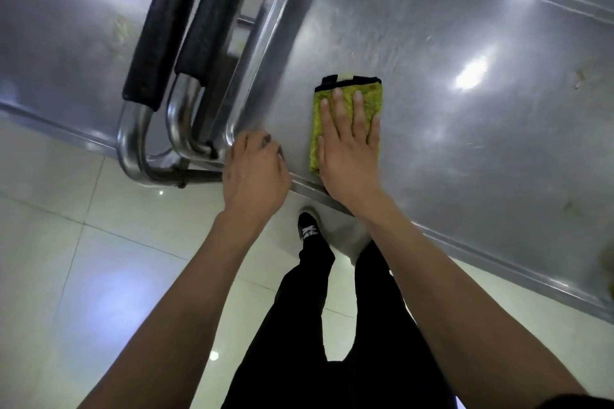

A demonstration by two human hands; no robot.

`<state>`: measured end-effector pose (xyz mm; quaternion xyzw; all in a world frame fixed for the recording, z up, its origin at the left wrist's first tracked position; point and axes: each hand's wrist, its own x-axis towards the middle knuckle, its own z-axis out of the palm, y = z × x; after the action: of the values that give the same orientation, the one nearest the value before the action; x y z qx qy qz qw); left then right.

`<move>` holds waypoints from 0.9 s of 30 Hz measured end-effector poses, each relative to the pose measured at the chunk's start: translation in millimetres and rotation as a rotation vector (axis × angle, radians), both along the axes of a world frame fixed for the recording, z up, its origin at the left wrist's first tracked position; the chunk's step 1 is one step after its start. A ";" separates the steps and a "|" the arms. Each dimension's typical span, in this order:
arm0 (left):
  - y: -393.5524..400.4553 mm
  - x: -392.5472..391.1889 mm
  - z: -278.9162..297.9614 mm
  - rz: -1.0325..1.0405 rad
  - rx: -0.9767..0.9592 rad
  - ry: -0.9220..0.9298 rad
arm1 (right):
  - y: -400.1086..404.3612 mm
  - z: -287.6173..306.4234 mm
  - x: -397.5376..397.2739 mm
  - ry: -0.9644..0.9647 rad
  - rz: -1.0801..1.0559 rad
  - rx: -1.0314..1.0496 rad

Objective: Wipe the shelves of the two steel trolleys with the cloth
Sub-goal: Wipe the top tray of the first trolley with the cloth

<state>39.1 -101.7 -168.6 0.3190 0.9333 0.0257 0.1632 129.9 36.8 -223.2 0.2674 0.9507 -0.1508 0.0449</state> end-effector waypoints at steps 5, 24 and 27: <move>-15.1 -6.2 -0.9 -0.025 -0.005 -0.006 | -17.0 5.7 -51.9 -0.012 0.111 -0.020; -7.9 7.6 7.2 -0.165 -0.067 -0.005 | -15.7 -2.8 -1.1 0.041 -0.024 -0.071; 12.2 38.2 8.4 -0.231 -0.043 -0.020 | -1.0 -3.3 48.6 0.040 -0.069 -0.066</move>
<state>77.3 -89.5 -160.2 0.4203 0.8891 -0.0102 0.1811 178.5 35.8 -226.6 0.2956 0.9360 -0.1889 0.0294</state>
